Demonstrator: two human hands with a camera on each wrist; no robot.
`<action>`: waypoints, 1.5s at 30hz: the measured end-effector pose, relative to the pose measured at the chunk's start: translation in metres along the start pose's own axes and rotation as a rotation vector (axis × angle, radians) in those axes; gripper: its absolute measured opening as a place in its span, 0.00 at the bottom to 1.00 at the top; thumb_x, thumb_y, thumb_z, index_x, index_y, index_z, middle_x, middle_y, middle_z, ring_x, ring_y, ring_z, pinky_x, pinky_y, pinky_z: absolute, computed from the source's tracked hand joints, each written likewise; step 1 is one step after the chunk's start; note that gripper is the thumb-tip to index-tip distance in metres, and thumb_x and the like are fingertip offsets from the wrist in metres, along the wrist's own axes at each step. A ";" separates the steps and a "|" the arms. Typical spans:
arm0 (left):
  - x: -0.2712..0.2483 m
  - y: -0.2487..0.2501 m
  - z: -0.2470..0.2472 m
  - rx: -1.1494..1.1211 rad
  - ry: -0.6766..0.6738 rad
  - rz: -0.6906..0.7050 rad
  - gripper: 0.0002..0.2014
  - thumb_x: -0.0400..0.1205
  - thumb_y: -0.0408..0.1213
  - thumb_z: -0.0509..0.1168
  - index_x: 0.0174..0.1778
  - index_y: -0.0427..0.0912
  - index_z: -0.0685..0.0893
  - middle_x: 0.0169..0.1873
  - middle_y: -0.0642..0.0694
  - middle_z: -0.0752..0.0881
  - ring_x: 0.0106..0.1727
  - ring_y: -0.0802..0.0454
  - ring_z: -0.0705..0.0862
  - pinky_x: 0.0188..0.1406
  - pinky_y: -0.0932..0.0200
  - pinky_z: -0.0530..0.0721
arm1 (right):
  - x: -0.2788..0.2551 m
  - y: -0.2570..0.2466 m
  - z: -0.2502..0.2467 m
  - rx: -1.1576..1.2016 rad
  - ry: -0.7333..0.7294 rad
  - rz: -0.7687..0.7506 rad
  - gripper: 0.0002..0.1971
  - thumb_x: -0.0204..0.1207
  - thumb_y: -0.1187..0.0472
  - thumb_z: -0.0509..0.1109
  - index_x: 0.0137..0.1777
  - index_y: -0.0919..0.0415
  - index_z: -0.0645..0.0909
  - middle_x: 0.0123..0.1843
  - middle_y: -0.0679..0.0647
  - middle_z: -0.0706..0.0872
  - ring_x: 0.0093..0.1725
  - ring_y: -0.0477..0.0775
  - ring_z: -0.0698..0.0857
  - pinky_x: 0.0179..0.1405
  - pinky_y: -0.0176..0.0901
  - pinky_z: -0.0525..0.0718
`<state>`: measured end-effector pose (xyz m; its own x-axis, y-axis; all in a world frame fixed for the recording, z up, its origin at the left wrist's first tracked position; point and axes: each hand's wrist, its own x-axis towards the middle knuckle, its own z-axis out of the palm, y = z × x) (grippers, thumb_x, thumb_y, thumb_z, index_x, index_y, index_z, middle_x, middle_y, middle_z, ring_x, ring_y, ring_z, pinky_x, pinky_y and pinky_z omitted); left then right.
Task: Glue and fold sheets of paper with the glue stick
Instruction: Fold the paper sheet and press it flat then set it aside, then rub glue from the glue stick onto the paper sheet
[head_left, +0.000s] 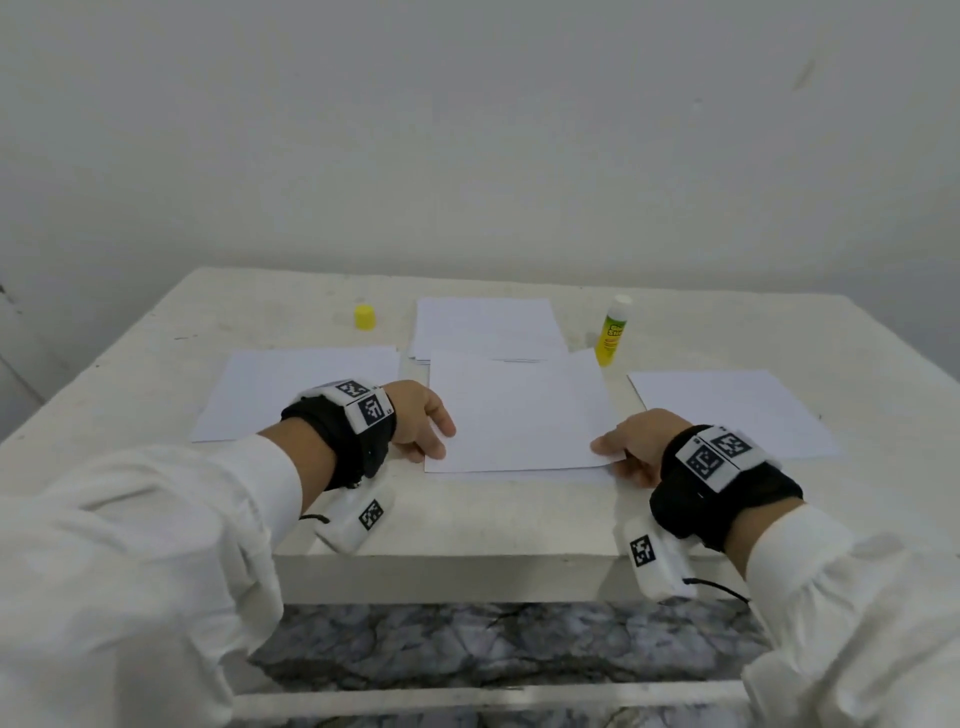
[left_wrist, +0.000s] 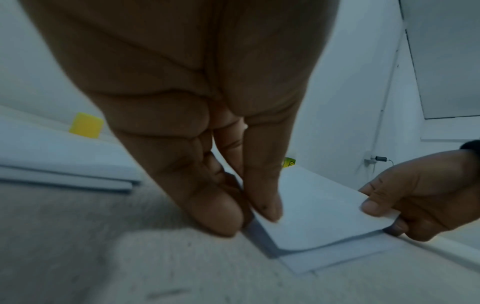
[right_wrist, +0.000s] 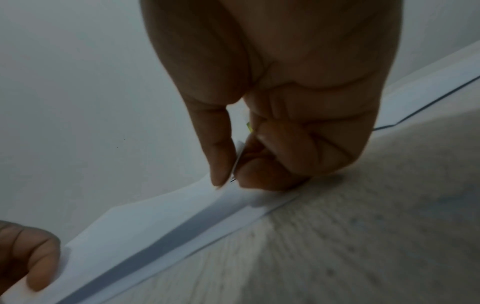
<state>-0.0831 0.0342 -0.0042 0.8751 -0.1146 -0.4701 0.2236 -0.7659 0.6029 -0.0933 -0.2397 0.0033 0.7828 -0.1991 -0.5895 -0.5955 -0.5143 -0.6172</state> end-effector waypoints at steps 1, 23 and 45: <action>0.000 0.000 0.000 0.006 -0.008 -0.005 0.11 0.72 0.28 0.77 0.40 0.48 0.85 0.29 0.49 0.81 0.25 0.56 0.84 0.35 0.67 0.85 | 0.001 -0.001 0.000 -0.016 -0.005 0.001 0.11 0.73 0.66 0.75 0.33 0.67 0.77 0.30 0.61 0.81 0.41 0.60 0.79 0.27 0.44 0.71; -0.002 0.002 0.001 0.089 -0.026 0.007 0.11 0.70 0.29 0.78 0.38 0.47 0.85 0.26 0.47 0.85 0.18 0.57 0.77 0.24 0.67 0.77 | 0.009 0.002 -0.001 0.002 -0.011 0.016 0.05 0.73 0.74 0.72 0.39 0.69 0.78 0.32 0.62 0.79 0.31 0.57 0.78 0.29 0.45 0.78; 0.000 0.015 0.009 0.438 0.036 0.040 0.16 0.74 0.36 0.76 0.57 0.47 0.86 0.34 0.55 0.78 0.43 0.54 0.79 0.41 0.66 0.74 | 0.006 -0.014 -0.020 -0.511 0.002 -0.100 0.13 0.68 0.60 0.80 0.48 0.66 0.84 0.35 0.57 0.83 0.32 0.53 0.77 0.25 0.39 0.71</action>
<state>-0.0833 0.0174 -0.0008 0.8956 -0.1330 -0.4246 -0.0065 -0.9581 0.2864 -0.0766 -0.2497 0.0190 0.8322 -0.1292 -0.5392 -0.3537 -0.8726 -0.3369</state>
